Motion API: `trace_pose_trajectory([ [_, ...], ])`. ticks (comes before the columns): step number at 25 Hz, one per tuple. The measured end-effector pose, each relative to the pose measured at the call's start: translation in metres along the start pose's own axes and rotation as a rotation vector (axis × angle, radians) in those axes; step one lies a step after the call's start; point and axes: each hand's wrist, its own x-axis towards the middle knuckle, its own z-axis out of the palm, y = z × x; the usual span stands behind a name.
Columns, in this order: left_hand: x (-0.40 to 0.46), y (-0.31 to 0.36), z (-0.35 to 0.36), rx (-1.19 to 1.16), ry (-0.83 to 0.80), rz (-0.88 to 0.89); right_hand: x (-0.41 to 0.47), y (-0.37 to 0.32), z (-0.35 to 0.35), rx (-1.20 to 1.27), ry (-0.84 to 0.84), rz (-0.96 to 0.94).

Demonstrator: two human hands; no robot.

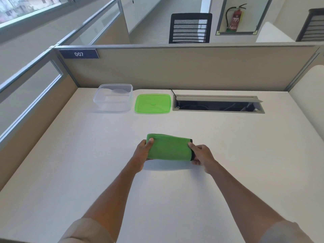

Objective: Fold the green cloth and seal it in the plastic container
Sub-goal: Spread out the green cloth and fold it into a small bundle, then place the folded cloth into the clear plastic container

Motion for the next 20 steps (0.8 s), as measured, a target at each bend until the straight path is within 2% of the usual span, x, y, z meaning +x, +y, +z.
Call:
trace_pose_trajectory([
  [2,0.000,-0.002,-0.006,0.005,0.001,-0.014,-0.001,0.002,0.004,0.098,-0.007,0.018],
  [9,0.005,-0.003,-0.032,0.105,0.064,-0.038,-0.003,0.002,0.027,0.116,-0.070,0.059],
  [20,0.042,0.023,-0.106,0.404,0.188,-0.013,0.005,-0.042,0.100,0.035,0.002,-0.076],
])
